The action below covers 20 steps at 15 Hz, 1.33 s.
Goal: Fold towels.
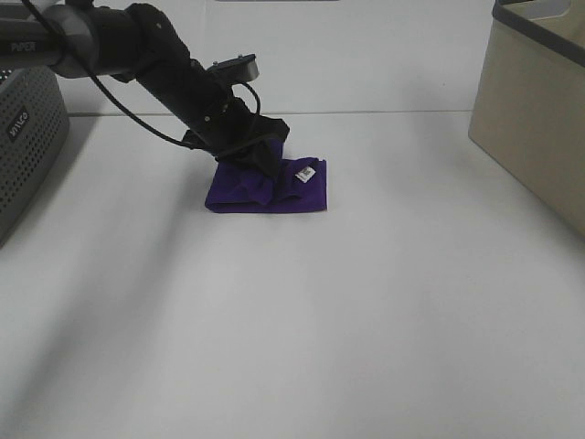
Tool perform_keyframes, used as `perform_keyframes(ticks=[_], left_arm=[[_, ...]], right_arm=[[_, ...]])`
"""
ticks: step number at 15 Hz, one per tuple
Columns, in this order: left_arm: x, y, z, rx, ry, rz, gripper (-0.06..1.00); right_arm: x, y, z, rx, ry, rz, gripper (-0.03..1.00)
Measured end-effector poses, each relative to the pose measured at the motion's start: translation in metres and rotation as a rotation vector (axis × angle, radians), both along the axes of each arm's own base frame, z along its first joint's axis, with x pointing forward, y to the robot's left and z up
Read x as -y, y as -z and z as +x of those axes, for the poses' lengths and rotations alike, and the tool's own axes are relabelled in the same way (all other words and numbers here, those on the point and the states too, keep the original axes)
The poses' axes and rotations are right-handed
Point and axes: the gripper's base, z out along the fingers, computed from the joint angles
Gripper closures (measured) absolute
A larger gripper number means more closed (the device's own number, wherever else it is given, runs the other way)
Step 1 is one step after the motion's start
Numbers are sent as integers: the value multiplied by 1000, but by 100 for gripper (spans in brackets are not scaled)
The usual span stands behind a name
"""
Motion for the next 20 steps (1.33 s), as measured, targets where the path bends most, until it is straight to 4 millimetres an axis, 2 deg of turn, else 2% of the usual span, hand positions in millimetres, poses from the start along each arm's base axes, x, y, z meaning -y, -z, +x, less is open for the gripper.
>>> perform_keyframes(ticks=[1, 2, 3, 7, 10, 12, 13, 14, 16, 17, 18, 19, 20], left_arm=[[8, -2, -2, -5, 0, -30, 46], [18, -7, -4, -8, 1, -76, 31], [26, -14, -4, -3, 5, -125, 24], [38, -41, -2, 39, 49, -192, 21], [28, -70, -3, -1, 152, -161, 20], [10, -84, 1, -7, 131, -34, 20], [-25, -101, 12, 57, -6, 166, 20], [-41, -116, 14, 90, -66, 220, 20], [-74, -148, 12, 154, -162, 312, 20], [-93, -162, 3, 155, -197, 348, 20], [-106, -170, -4, 154, -218, 364, 20], [-135, -190, -22, 151, -268, 390, 20], [-171, -212, -47, 150, -337, 420, 20]], right_arm=[[1, -7, -4, 14, 0, 4, 10], [2, -14, -8, 29, 0, 8, 10], [4, -22, -13, 46, -1, 15, 10], [8, -47, -28, 99, -1, 31, 10], [13, -69, -44, 151, 0, 43, 10], [20, -79, -54, 180, 17, 9, 10], [41, -88, -73, 186, 87, -39, 10], [59, -85, -79, 160, 141, -56, 10], [108, -79, -93, 108, 272, -69, 10], [131, -77, -106, 88, 338, -76, 10], [139, -78, -116, 86, 361, -79, 10], [148, -76, -142, 77, 392, -96, 10], [153, -67, -181, 57, 414, -135, 10]])
